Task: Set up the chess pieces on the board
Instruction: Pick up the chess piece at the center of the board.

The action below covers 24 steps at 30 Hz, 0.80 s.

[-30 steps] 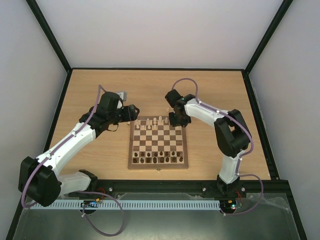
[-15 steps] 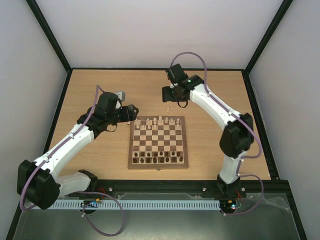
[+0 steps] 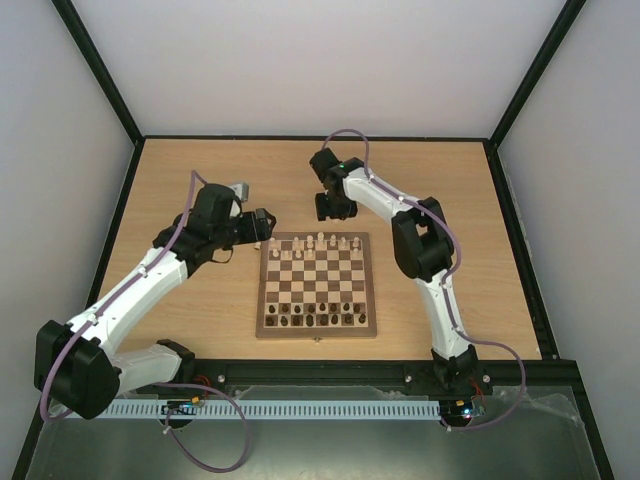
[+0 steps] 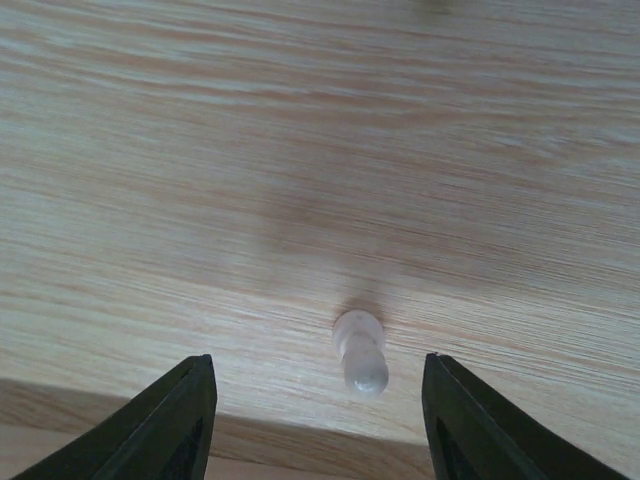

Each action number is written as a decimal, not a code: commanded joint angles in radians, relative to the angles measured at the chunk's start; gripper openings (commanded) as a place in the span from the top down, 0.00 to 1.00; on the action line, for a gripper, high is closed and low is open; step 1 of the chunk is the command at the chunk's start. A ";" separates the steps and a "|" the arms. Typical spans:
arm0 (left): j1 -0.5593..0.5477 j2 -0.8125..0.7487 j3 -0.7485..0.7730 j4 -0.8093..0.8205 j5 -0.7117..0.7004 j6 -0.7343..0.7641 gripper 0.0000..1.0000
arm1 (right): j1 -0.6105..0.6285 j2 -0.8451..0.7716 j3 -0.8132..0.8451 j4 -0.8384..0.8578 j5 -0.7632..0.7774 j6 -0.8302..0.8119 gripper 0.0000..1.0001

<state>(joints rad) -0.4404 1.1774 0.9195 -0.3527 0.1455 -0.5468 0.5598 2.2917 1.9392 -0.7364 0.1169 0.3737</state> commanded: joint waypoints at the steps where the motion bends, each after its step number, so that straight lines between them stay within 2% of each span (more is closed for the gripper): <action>1: 0.014 -0.018 0.006 -0.010 -0.005 0.008 0.21 | -0.011 0.014 0.054 -0.058 0.038 -0.017 0.46; 5: 0.021 -0.013 0.007 -0.008 0.002 0.009 0.21 | -0.025 0.027 0.059 -0.061 0.022 -0.020 0.57; 14: 0.025 -0.004 0.005 -0.005 0.012 0.009 0.22 | -0.028 0.019 0.005 -0.056 0.007 -0.028 0.57; 18: 0.025 -0.002 0.005 -0.004 0.013 0.008 0.23 | -0.028 0.023 -0.001 -0.054 0.001 -0.034 0.67; 24: 0.025 -0.005 0.005 -0.006 0.010 0.008 0.23 | -0.028 0.022 -0.007 -0.054 -0.004 -0.038 0.73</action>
<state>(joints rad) -0.4206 1.1774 0.9195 -0.3523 0.1509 -0.5457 0.5308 2.3032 1.9472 -0.7399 0.1188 0.3458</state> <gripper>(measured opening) 0.771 0.292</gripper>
